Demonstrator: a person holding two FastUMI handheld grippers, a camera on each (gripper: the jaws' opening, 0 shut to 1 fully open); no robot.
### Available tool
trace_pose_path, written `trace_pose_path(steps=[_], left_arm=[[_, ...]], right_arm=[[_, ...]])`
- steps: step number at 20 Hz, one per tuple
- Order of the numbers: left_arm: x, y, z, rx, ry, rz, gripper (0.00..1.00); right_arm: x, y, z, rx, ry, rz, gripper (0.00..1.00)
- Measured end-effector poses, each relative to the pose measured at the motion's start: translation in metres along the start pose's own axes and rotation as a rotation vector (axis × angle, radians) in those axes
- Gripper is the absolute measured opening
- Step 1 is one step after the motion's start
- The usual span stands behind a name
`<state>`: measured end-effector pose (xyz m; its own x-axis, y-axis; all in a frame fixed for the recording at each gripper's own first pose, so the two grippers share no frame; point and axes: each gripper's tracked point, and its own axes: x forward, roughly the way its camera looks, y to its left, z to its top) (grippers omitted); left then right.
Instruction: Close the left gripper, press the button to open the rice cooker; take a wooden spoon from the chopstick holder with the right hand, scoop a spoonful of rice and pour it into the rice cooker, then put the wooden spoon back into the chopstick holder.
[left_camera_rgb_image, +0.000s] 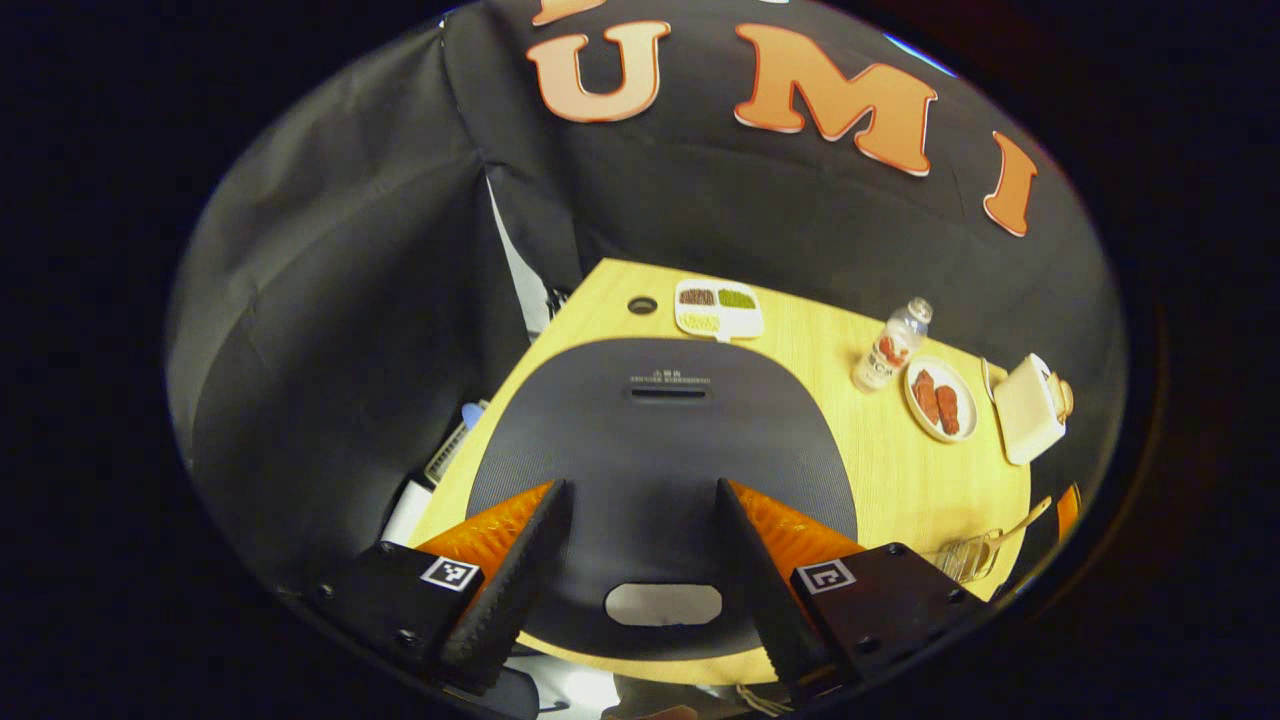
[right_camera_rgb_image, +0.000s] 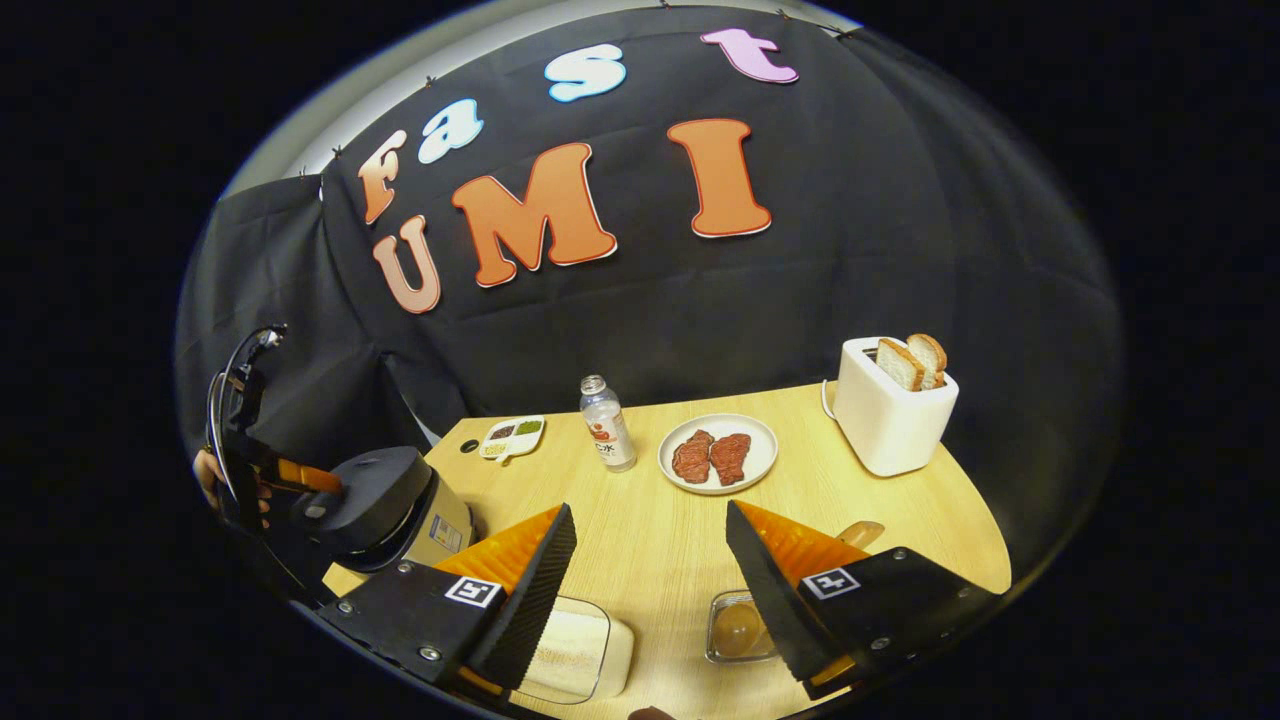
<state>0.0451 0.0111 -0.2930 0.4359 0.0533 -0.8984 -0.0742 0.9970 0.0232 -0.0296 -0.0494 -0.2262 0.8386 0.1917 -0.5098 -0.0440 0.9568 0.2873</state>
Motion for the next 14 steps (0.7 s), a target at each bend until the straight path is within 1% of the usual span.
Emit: trace_pose_path(steps=[1,2,3,4,5,7,10,12,14], left_arm=[[0.0,0.001,-0.012,-0.003,0.072,-0.005,1.0],[0.004,0.001,0.003,0.005,0.035,-0.005,1.0],[0.009,0.0,-0.006,0.026,0.097,-0.003,1.0],[0.01,-0.002,-0.002,0.028,0.096,0.0,1.0],[0.01,-0.001,-0.006,0.017,0.124,0.002,1.0],[0.008,0.0,-0.004,0.0,0.11,0.012,1.0],[0.009,0.0,0.001,0.0,0.023,0.025,0.99],[0.007,-0.001,-0.001,-0.02,-0.025,0.031,1.0],[-0.001,-0.005,-0.008,-0.025,-0.053,0.014,1.0]], right_arm=[[-0.001,0.0,-0.001,-0.006,-0.001,0.001,0.94],[-0.001,0.0,-0.001,-0.012,-0.001,-0.003,0.94],[-0.002,-0.001,-0.003,-0.013,0.0,-0.004,0.94],[-0.003,-0.002,-0.005,-0.012,0.004,-0.008,0.94],[-0.004,-0.001,-0.006,-0.009,0.005,-0.006,0.94],[-0.004,0.001,-0.007,-0.006,0.003,-0.003,0.94],[-0.004,0.012,-0.005,0.003,-0.001,0.021,0.94],[-0.004,0.02,0.003,-0.015,-0.013,0.035,0.94],[-0.006,0.029,0.017,-0.043,-0.045,0.046,0.94]])
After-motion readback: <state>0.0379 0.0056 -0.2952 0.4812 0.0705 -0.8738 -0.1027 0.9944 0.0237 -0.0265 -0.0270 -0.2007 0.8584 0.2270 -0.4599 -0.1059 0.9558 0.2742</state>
